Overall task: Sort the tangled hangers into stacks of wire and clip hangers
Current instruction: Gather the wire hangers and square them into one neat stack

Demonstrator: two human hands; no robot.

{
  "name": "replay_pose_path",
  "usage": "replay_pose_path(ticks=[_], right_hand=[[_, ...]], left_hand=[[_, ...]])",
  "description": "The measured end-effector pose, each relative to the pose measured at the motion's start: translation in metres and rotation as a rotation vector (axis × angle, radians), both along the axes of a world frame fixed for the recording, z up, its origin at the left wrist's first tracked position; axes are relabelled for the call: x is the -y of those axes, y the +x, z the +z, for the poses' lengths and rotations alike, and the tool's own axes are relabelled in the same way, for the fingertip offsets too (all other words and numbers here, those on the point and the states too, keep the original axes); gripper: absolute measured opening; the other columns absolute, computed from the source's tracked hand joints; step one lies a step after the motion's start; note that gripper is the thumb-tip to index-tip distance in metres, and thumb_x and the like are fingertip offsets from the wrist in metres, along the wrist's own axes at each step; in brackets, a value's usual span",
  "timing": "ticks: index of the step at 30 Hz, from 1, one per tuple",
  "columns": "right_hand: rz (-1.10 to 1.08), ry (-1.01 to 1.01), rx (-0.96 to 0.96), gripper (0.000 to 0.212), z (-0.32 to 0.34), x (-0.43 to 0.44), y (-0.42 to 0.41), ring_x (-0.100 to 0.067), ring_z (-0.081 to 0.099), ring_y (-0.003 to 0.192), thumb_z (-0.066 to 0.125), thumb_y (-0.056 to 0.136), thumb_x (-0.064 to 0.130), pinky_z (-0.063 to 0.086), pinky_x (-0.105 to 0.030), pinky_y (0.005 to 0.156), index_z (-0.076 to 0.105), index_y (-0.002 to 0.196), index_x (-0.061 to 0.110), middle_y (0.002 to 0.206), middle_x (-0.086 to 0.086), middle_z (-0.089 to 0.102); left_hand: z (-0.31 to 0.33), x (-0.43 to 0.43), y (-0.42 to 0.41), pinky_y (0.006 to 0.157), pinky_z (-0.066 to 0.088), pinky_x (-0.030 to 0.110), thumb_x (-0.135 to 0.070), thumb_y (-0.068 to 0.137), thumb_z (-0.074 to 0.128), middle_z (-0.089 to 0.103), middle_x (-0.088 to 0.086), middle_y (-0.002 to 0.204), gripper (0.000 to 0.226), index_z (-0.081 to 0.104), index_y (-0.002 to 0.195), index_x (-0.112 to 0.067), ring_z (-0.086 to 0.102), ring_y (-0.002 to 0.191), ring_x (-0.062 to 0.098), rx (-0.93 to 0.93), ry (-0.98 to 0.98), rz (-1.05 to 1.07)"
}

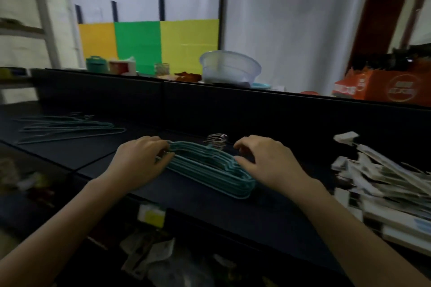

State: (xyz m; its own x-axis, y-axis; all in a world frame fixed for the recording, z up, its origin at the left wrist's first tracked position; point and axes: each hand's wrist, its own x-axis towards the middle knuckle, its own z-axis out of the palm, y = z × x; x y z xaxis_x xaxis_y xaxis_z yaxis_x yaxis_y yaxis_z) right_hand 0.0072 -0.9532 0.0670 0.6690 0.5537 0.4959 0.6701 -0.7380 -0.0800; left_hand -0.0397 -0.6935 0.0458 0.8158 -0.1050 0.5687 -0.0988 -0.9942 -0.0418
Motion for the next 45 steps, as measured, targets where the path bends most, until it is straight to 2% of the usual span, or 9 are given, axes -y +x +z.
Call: replay_pose_path(ticks=[2,5,13,24,35,39,45], right_hand=[[0.054,0.009,-0.008,0.031,-0.001,-0.034,-0.004,-0.015,0.056,0.102,0.051,0.091,0.041,0.044,-0.027,0.077,0.054,0.119,0.026,0.113,0.006,0.059],[0.123,0.008,-0.036,0.034,-0.004,-0.086,-0.012,-0.015,0.056,0.105,0.05,0.092,0.041,0.05,-0.033,0.084,0.052,0.122,0.026,0.117,0.006,0.059],[0.207,0.032,-0.057,0.031,-0.023,-0.236,-0.035,-0.014,0.057,0.097,0.049,0.091,0.044,0.046,-0.028,0.074,0.053,0.118,0.029,0.109,0.008,0.06],[0.295,0.019,-0.187,0.031,-0.039,-0.39,-0.048,-0.01,0.056,0.1,0.052,0.089,0.044,0.046,-0.029,0.079,0.054,0.117,0.032,0.11,0.013,0.06],[0.225,-0.067,-0.244,0.03,-0.034,-0.503,0.024,-0.013,0.058,0.097,0.053,0.09,0.042,0.047,-0.03,0.077,0.057,0.115,0.028,0.107,0.008,0.062],[0.197,-0.074,-0.268,0.031,-0.029,-0.546,0.062,-0.015,0.058,0.098,0.053,0.09,0.042,0.049,-0.035,0.081,0.057,0.116,0.026,0.106,0.006,0.062],[0.165,-0.122,-0.363,0.042,-0.016,-0.612,0.127,-0.019,0.056,0.105,0.052,0.09,0.044,0.048,-0.036,0.087,0.051,0.125,0.021,0.117,0.001,0.058]], left_hand=[[-0.002,-0.028,-0.014,0.056,0.033,0.02,-0.047,0.092,0.041,0.059,-0.011,0.097,0.03,0.06,0.105,-0.027,0.054,0.09,0.008,0.002,-0.007,0.042],[-0.004,-0.073,-0.037,0.061,0.033,0.022,-0.047,0.092,0.041,0.059,-0.012,0.099,0.028,0.059,0.103,-0.029,0.055,0.093,0.009,0.002,-0.018,0.083],[-0.015,-0.211,-0.092,0.063,0.036,0.021,-0.048,0.09,0.042,0.059,-0.012,0.097,0.027,0.06,0.1,-0.029,0.055,0.093,0.009,-0.011,-0.017,0.155],[-0.037,-0.348,-0.134,0.07,0.041,0.024,-0.044,0.089,0.049,0.063,-0.007,0.102,0.029,0.064,0.106,-0.025,0.058,0.098,0.012,-0.021,-0.093,0.211],[-0.049,-0.45,-0.085,0.068,0.04,0.023,-0.045,0.09,0.046,0.06,-0.011,0.101,0.028,0.062,0.105,-0.027,0.055,0.098,0.01,-0.067,-0.156,0.217],[-0.053,-0.492,-0.048,0.072,0.046,0.027,-0.044,0.09,0.046,0.06,-0.01,0.098,0.028,0.062,0.104,-0.026,0.054,0.097,0.011,-0.076,-0.171,0.182],[-0.048,-0.545,0.017,0.076,0.045,0.025,-0.044,0.091,0.044,0.058,-0.009,0.105,0.031,0.059,0.111,-0.025,0.051,0.102,0.01,-0.096,-0.16,0.148]])
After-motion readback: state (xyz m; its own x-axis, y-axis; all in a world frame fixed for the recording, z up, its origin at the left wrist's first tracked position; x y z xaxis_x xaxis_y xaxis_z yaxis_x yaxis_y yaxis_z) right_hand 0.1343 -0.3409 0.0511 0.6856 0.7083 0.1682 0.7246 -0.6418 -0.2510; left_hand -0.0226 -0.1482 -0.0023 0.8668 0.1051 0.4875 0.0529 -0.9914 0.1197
